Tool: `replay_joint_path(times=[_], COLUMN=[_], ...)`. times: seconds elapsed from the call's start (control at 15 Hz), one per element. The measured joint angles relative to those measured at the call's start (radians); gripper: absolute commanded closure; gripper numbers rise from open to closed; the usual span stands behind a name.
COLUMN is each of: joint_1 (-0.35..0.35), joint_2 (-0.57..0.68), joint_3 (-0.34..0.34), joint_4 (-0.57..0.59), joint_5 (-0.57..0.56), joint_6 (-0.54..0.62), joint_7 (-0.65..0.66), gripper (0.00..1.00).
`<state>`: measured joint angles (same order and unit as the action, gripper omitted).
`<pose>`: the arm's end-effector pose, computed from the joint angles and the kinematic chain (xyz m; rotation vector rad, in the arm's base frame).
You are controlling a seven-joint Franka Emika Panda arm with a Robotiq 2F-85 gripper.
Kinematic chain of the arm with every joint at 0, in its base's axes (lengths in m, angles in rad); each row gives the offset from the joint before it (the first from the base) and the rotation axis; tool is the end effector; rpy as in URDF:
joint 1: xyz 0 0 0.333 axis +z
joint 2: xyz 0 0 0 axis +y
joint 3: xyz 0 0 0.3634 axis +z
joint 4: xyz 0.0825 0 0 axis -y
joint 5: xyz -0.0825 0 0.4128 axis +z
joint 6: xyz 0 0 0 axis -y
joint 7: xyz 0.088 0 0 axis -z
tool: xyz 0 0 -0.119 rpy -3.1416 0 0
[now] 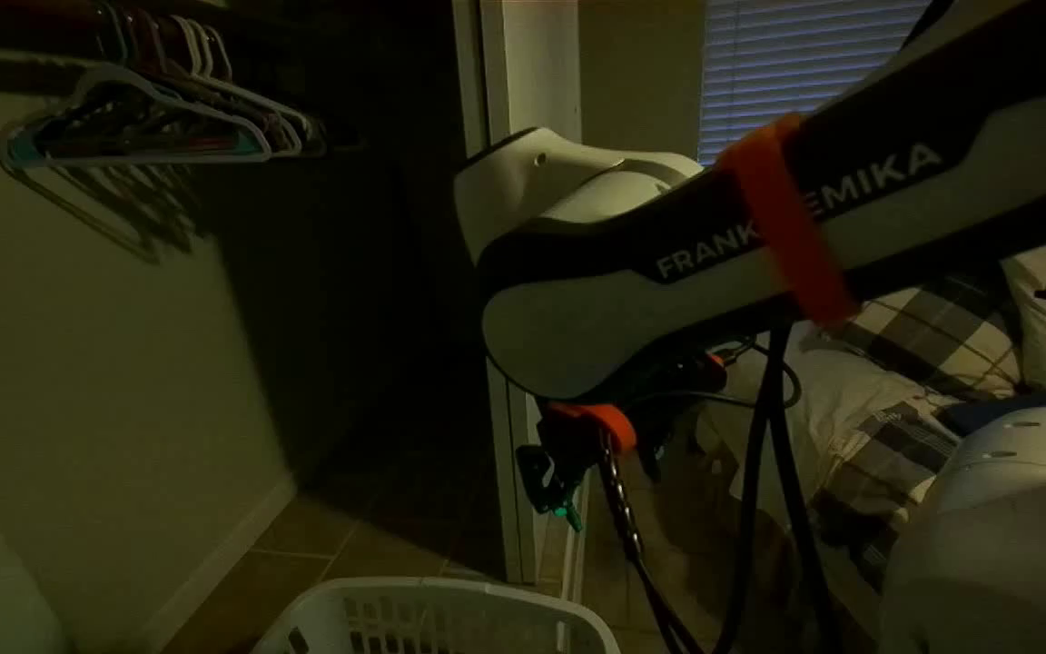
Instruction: Move the cup backward
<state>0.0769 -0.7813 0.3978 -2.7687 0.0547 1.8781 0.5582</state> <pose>0.2624 0.1306 0.4135 2.8554 -0.3335 -0.0437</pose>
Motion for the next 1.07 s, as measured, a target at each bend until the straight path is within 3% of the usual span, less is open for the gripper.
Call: replay_joint_path(times=[0.8,1.07], joint_1=[0.0,0.007], joint_2=[0.0,0.004], joint_3=[-0.001,-0.005], joint_4=[0.002,0.08], joint_5=[-0.004,-0.063], joint_6=[0.0,0.059], joint_7=[0.0,-0.078], gripper=[0.0,0.0])
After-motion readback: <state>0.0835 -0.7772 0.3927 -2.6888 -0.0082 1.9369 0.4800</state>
